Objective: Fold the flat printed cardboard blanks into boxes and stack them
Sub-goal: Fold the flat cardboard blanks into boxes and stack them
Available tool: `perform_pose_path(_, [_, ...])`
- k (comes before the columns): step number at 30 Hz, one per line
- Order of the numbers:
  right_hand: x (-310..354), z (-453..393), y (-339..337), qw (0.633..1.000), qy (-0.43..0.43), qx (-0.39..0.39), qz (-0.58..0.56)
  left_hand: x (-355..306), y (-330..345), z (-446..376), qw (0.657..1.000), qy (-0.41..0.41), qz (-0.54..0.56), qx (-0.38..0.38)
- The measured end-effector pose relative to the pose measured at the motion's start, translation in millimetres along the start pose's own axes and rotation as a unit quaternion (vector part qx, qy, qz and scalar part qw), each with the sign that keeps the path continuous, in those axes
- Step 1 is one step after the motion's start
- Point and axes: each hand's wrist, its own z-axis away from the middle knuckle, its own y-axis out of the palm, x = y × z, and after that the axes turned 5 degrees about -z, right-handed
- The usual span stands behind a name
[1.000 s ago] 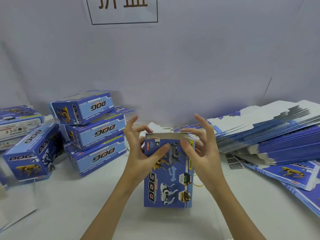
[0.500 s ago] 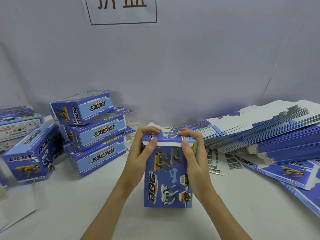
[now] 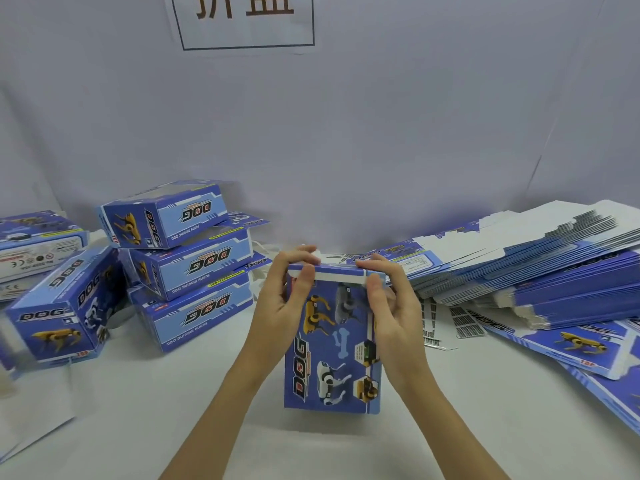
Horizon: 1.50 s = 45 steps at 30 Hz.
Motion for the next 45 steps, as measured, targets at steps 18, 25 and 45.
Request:
perform_pose_path(18, [-11, -2, -4, 0.992, 0.069, -0.079, -0.065, 25, -3, 4, 0.864, 0.188, -0.467, 0.006])
perform_pose_path(25, [-4, -17, -29, 0.996, 0.078, -0.032, 0.040, 30, -5, 0, 0.836, 0.270, -0.476, 0.049])
perform_pose_path(45, [-10, 3, -8, 0.946, 0.271, 0.159, -0.075, 15, -19, -4, 0.969, -0.203, 0.118, -0.074])
